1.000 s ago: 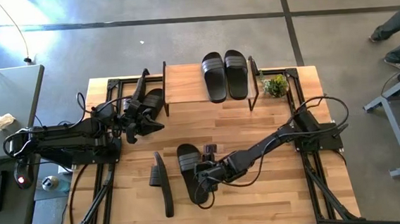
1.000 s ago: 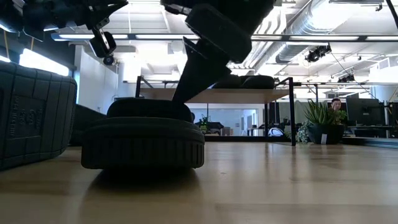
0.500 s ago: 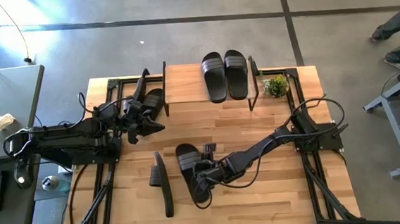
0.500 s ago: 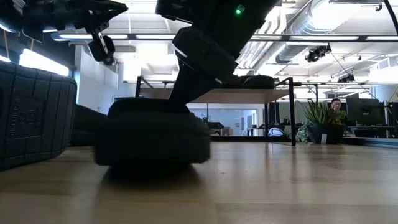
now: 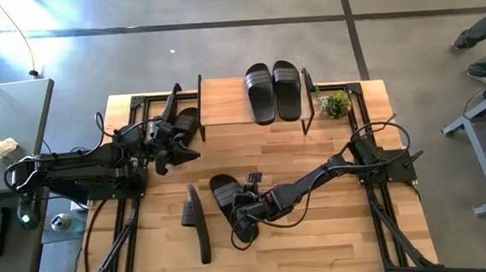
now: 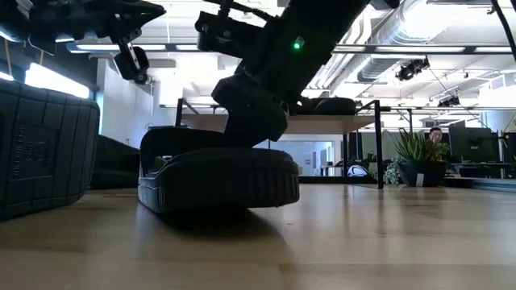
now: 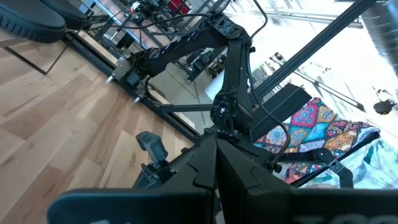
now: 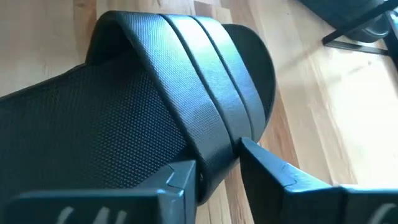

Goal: Pick and place slides into the shelf
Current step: Put the black slipper under the shelf

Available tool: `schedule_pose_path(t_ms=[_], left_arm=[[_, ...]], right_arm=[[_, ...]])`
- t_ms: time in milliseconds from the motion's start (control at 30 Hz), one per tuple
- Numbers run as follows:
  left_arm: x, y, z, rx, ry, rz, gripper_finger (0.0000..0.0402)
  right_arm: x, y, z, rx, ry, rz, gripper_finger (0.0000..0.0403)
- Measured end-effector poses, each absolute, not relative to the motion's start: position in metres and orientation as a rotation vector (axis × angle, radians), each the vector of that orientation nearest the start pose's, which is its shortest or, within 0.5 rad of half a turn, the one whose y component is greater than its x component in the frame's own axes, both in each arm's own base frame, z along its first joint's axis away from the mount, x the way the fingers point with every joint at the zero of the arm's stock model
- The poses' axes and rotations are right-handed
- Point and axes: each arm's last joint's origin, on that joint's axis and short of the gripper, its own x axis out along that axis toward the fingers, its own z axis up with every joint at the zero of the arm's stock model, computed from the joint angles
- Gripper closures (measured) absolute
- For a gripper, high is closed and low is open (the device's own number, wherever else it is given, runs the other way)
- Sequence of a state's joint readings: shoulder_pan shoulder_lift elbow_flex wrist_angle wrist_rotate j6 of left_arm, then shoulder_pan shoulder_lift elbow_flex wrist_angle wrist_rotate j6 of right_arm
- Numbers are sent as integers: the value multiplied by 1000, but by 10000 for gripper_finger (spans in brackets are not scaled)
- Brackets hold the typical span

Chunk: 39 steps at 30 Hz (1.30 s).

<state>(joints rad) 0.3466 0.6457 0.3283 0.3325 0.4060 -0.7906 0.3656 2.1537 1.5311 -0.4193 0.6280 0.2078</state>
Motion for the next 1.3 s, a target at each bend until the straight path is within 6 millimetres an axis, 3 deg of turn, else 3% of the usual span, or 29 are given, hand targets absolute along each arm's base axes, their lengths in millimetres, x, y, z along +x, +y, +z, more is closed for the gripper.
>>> schedule_pose_path(t_ms=[300,433,567,733,867,1000,1167,1300], left_arm=[[150,42,244,-785,10,-62,401],[150,42,244,-785,10,-62,401],[150,42,244,-785,10,-62,401],[150,42,244,-785,10,-62,401],[150,42,244,-785,10,-62,401],[150,42,244,-785,10,-62,401],[150,42,244,-785,11,-61,401],[150,42,243,-790,21,-51,401]], right_arm=[[423,144,153,-236,835,-412,391],[426,145,162,-201,810,-457,396],[431,152,192,-238,800,-490,400],[428,160,254,-342,794,-571,401],[411,161,305,-366,813,-625,402],[381,161,340,-303,864,-687,402],[365,177,354,-175,878,-596,402],[354,193,340,-91,1013,-508,402]])
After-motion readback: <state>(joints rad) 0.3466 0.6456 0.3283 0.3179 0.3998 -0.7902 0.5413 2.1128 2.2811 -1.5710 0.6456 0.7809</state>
